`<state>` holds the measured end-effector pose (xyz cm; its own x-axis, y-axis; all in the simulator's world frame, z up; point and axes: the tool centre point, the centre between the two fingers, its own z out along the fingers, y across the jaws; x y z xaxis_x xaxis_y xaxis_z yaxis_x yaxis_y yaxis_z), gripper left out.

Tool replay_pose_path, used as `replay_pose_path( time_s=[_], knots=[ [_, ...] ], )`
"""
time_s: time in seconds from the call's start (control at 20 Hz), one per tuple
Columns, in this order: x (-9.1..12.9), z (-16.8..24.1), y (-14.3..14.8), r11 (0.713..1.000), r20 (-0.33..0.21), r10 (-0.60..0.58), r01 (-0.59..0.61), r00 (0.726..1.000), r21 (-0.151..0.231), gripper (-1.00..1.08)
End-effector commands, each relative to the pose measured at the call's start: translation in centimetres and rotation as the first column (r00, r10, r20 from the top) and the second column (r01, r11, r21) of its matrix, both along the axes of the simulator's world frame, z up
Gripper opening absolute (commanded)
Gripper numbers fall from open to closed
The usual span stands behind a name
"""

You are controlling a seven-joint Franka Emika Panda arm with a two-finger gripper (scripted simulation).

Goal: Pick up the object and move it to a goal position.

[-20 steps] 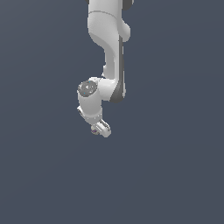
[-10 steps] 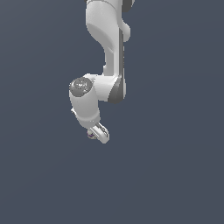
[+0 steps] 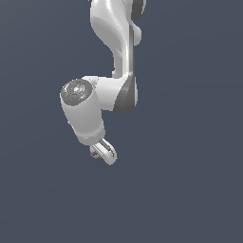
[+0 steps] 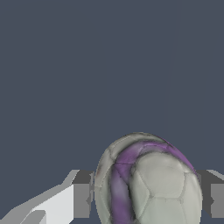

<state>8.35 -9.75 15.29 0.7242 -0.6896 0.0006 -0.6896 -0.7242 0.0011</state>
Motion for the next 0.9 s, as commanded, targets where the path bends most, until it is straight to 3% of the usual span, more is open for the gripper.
replay_pose_path(
  time_s=[0.0,0.4,0.85],
  knots=[
    [1.1,1.1,-0.1,1.0,0.001,0.0,0.0,1.0,0.0,-1.0],
    [3.3,2.9,-0.3,1.0,0.0,0.0,0.0,1.0,0.001,-1.0],
    [4.2,3.5,-0.4,1.0,0.0,0.0,0.0,1.0,0.001,-1.0]
  ],
)
